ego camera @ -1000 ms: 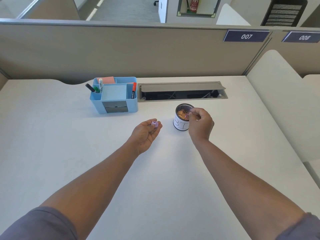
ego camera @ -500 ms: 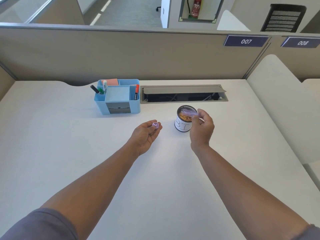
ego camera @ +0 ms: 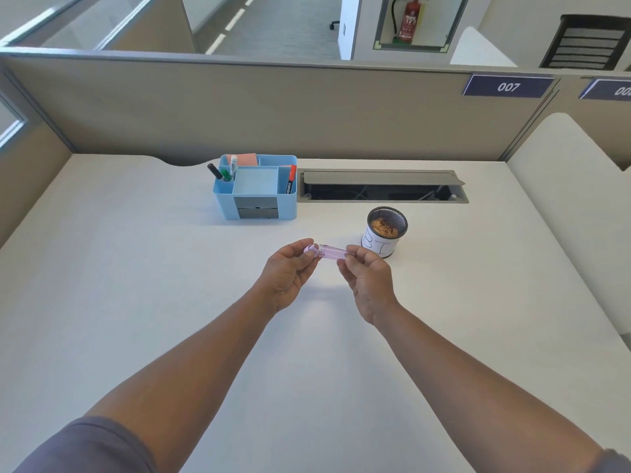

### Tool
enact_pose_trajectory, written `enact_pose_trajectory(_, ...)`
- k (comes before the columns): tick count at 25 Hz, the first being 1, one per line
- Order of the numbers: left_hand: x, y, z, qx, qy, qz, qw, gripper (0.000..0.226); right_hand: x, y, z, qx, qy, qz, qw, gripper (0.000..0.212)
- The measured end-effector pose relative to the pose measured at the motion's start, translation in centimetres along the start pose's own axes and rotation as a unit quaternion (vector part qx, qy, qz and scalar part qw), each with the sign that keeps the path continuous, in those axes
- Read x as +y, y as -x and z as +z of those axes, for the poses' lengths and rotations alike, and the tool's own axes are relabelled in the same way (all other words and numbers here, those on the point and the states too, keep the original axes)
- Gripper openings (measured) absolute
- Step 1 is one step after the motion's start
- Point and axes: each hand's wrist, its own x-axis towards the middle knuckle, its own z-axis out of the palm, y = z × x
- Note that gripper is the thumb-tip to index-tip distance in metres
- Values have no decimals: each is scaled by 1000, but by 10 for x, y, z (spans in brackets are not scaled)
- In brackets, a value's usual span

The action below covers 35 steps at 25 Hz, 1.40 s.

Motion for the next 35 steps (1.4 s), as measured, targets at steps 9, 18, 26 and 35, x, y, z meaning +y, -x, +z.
enact_pose_trajectory(9,4,11,-19,10,-133,54,990,31,6,7,4,-33,85,-13,996,25)
enact_pose_trajectory(18,12,14,-21,2,-152,50,987,20,3,8,2,-29,161,-32,986,25)
enact_pose_trajectory(26,13,14,-21,20,-138,52,989,14,1,8,4,-50,164,-34,985,25)
enact_pose_trajectory(35,15,11,-23,23,-121,55,991,18,0,6,7,-50,100,-9,994,17)
